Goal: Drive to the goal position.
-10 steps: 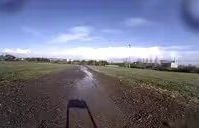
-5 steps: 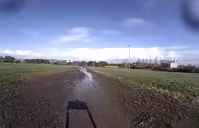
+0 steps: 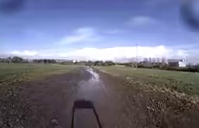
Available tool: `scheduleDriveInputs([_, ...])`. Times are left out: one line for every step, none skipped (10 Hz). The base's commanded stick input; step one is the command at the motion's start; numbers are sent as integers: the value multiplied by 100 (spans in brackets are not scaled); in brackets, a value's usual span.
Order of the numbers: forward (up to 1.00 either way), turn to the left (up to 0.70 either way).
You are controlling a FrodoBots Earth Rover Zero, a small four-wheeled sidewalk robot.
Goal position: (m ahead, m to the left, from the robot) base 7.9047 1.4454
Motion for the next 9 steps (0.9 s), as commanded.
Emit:
scheduleDriveInputs([70, 0])
scheduleDriveInputs([70, 0])
scheduleDriveInputs([70, 0])
scheduleDriveInputs([70, 0])
scheduleDriveInputs([70, 0])
scheduleDriveInputs([70, 0])
scheduleDriveInputs([70, 0])
scheduleDriveInputs([70, 0])
scheduleDriveInputs([70, 0])
